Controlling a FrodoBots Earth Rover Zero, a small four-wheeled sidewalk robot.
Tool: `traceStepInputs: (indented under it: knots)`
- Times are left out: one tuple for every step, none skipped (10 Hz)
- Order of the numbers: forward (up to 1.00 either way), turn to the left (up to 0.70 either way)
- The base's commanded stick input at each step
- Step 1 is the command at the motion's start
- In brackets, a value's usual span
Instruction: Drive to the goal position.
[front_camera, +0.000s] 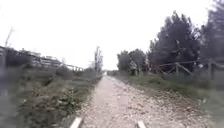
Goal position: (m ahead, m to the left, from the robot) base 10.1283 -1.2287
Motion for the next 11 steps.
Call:
traceStepInputs:
  knots:
    - [0.7,0.0]
    - [0.7,0.0]
    - [0.7,0.0]
    - [0.7,0.0]
    - [0.7,0.0]
    - [0.7,0.0]
    - [0.7,0.0]
    - [0.7,0.0]
    - [0.7,0.0]
    - [0.7,0.0]
    - [0.7,0.0]
